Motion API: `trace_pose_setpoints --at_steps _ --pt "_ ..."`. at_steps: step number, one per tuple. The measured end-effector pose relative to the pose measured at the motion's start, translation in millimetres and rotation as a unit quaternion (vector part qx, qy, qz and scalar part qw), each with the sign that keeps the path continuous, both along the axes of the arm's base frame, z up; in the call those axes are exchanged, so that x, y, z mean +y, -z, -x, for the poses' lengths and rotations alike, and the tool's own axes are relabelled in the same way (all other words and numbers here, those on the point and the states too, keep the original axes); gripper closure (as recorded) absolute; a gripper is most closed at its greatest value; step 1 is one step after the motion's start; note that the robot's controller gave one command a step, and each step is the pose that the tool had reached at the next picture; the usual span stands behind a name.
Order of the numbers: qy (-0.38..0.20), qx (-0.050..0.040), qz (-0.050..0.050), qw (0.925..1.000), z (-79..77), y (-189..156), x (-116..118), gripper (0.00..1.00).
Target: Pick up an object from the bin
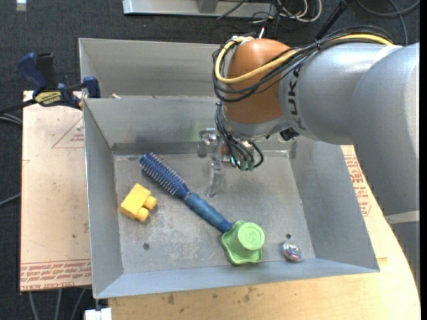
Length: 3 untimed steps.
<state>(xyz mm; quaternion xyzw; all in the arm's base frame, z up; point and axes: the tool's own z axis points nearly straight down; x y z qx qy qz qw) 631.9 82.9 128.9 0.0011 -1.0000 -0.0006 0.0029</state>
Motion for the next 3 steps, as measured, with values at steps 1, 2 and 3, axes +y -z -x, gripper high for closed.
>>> trace_pose_setpoints --at_steps 1,2,3 --pt "0.038 0.0007 -0.001 0.9993 51.1 55.3 64.8 0.0" --pt "0.041 -0.0028 0.0 0.9991 47.6 52.4 60.3 1.0" --pt "0.028 -0.0077 -0.001 0.9996 37.2 -92.4 69.8 1.0"
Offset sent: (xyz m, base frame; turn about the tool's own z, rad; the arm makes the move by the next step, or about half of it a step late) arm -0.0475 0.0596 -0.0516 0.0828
